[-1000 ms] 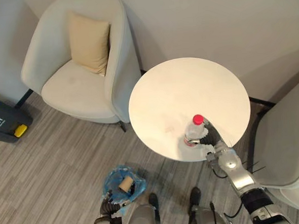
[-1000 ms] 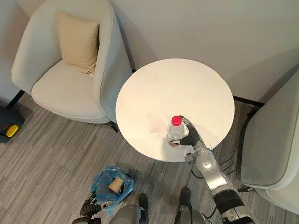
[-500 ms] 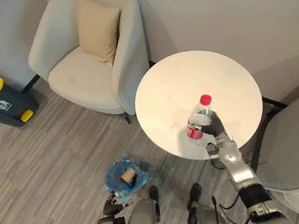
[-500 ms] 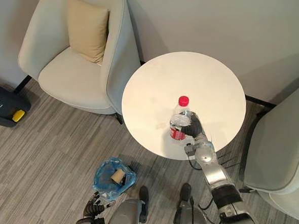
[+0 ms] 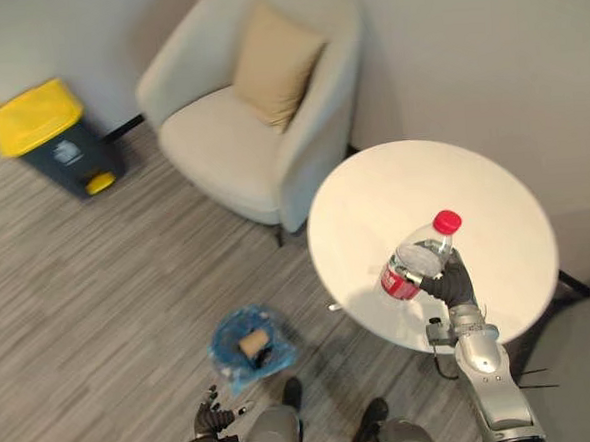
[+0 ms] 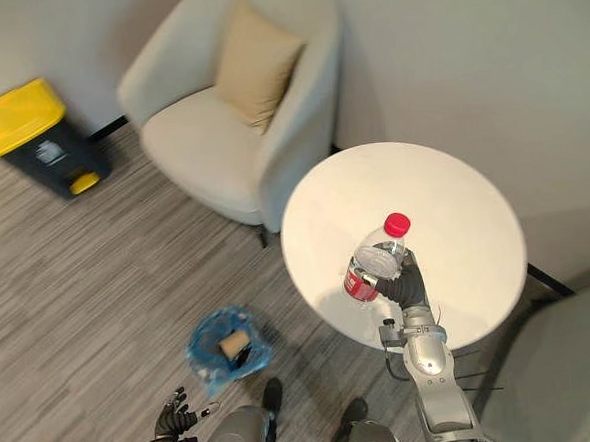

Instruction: Gather rubbish on tea table into small bin, then transfer packed bag to large trash can.

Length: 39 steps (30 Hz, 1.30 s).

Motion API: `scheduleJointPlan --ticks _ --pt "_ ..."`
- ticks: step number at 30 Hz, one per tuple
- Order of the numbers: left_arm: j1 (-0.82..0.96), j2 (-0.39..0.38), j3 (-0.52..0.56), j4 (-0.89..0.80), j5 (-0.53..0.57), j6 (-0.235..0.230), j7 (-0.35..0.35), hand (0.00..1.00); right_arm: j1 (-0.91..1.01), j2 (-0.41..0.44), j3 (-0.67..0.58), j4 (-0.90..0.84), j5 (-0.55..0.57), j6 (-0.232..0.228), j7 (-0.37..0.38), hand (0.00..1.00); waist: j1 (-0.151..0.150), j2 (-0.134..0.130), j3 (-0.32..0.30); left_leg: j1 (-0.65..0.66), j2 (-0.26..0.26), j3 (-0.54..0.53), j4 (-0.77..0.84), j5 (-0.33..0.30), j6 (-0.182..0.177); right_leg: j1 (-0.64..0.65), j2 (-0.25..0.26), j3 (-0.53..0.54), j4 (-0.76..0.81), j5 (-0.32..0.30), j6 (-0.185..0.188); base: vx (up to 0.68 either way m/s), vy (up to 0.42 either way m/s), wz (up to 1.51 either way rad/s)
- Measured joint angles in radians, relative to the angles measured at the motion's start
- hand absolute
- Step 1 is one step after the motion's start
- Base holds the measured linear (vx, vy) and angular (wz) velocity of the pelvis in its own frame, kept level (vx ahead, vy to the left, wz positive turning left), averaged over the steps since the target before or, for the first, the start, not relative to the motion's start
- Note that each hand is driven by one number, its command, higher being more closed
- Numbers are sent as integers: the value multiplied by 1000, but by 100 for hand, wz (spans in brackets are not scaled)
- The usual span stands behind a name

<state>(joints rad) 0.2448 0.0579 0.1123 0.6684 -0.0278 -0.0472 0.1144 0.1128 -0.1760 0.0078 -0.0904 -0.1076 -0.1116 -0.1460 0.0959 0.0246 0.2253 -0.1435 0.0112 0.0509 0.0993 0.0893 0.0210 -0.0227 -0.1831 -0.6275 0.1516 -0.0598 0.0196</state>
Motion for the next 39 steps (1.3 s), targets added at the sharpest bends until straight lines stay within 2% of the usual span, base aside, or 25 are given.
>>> scheduleJointPlan --ticks 1,2,3,4,5,6,7,9,10,11,12,13,14,16,17,18,19,20,21,22,24,26,31,34,39 --pt "1 -3 2 0 0 0 0 0 -11 0 0 2 0 0 0 100 4 3 -1 0 5 57 -11 -15 25 -2 -5 -20 -6 4 -5 -110 131 104" --pt "0 -10 8 2 0 1 0 0 -43 3 0 15 -2 0 -1 100 1 16 -1 -13 45 220 52 -85 43 -1 -9 -61 3 4 -7 -63 118 82" --pt "3 -10 6 8 2 1 -3 0 -73 1 -1 39 -5 0 -6 100 1 14 0 -21 84 324 137 -145 63 -2 -26 -89 17 2 -5 -63 130 80" --pt "2 -8 4 9 2 0 -2 0 -81 -3 0 48 -7 0 -6 100 0 14 0 -21 96 346 159 -158 55 -1 -33 -95 26 -2 0 -1 83 68" --pt "4 -9 -10 9 9 0 -1 0 -91 -7 -1 60 -12 0 -7 100 -1 27 -7 -4 113 355 153 -175 19 -4 -46 -108 53 -19 13 6 68 46" --pt "4 -7 -25 9 20 -1 -3 0 -99 -13 -1 74 -12 0 -8 100 0 31 -10 1 102 341 131 -189 7 -13 -63 -110 85 -26 22 -32 137 42" --pt "4 4 -34 10 29 -4 -3 0 -111 -7 1 99 -19 2 -12 100 2 23 -12 3 79 337 122 -192 4 -25 -97 -109 128 -35 37 -55 196 30" --pt "7 8 -40 10 40 -5 -4 0 -115 1 7 127 -21 3 -12 100 0 13 -10 11 31 333 131 -213 24 -45 -178 -100 222 -54 65 -53 225 22" --pt "11 8 -40 10 41 -5 -4 0 -117 -1 12 144 -22 3 -9 100 -3 12 -8 14 8 332 153 -232 43 -54 -219 -88 287 -67 63 -33 222 16" --pt "12 11 -41 10 41 -5 -4 0 -117 -4 18 160 -22 6 -8 100 -6 12 -3 16 -7 323 180 -251 58 -61 -254 -67 349 -74 43 -45 263 33" --pt "13 21 -46 9 42 -5 -4 0 -115 -6 29 170 -22 13 -6 100 -22 10 1 18 -27 295 198 -263 71 -105 -284 16 452 -71 -36 -30 198 62" --pt "11 36 -61 9 43 -5 -4 0 -113 -5 35 173 -22 12 -6 100 -42 14 6 16 -34 257 210 -271 83 -155 -269 133 530 -85 -67 1 145 102" --pt "8 55 -71 2 44 -5 -4 0 -109 -4 42 172 -21 12 -5 100 -73 11 18 15 -36 206 218 -273 87 -193 -193 282 559 -130 -18 34 64 104" --pt "4 68 -72 -1 43 -5 -3 0 -96 -6 44 162 -21 12 -4 100 -83 7 32 11 -44 163 222 -273 87 -235 -110 414 530 -163 23 55 22 91" --pt "-9 71 -73 0 42 -5 -3 0 -81 -13 43 144 -21 10 -3 100 -83 -12 40 -1 -65 127 233 -275 88 -279 -58 491 468 -165 31 62 1 82" --pt "-14 71 -74 2 42 -5 -3 0 -80 -15 43 141 -21 10 -2 100 -84 -16 46 -4 -71 119 238 -275 86 -290 -44 515 447 -162 37 84 -6 97" --pt "-23 74 -79 12 42 -5 -3 0 -72 -19 43 134 -21 10 0 100 -88 -6 52 -25 -85 96 262 -280 79 -311 -22 556 410 -153 48 67 -20 94" --pt "-33 75 -81 14 42 -5 -3 0 -62 -28 45 118 -21 10 5 100 -96 -13 55 -54 -94 74 313 -299 72 -321 -12 574 379 -133 53 118 -75 110" --pt "-32 76 -81 14 42 -7 -3 0 -62 -36 53 111 -21 9 18 100 -94 -12 67 -90 -108 57 383 -332 67 -335 -10 572 368 -106 42 105 -97 88" --pt "-33 72 -80 15 42 -7 -3 0 -69 -47 64 111 -21 8 20 100 -93 3 83 -108 -110 46 428 -354 64 -340 -4 581 382 -75 53 100 -93 58" --pt "-33 55 -83 16 39 -7 -1 0 -96 -85 103 113 -24 8 32 100 -80 49 108 -181 -93 33 488 -372 51 -392 3 564 420 -85 59 86 -72 30" --pt "-40 53 -83 14 38 -8 0 0 -128 -100 130 113 -32 8 43 100 -83 62 150 -210 -78 34 509 -372 50 -408 4 538 435 -92 47 99 -124 32" --pt "-122 48 -82 15 -12 -17 31 0 -246 -119 178 178 -32 3 32 100 -80 49 197 -352 -64 36 604 -382 31 -540 -20 497 565 -140 19 -25 -101 37" --pt "-219 27 -77 12 -57 -26 64 0 -358 -113 199 253 -49 5 -6 100 -79 51 223 -494 -58 36 691 -396 11 -665 -40 481 654 -169 10 -151 -63 38" --pt "-404 -6 -52 -59 -98 -40 99 0 -503 -85 194 263 -71 13 -77 100 -56 50 308 -775 10 68 860 -421 29 -915 -56 459 812 -209 -8 -267 -89 35"
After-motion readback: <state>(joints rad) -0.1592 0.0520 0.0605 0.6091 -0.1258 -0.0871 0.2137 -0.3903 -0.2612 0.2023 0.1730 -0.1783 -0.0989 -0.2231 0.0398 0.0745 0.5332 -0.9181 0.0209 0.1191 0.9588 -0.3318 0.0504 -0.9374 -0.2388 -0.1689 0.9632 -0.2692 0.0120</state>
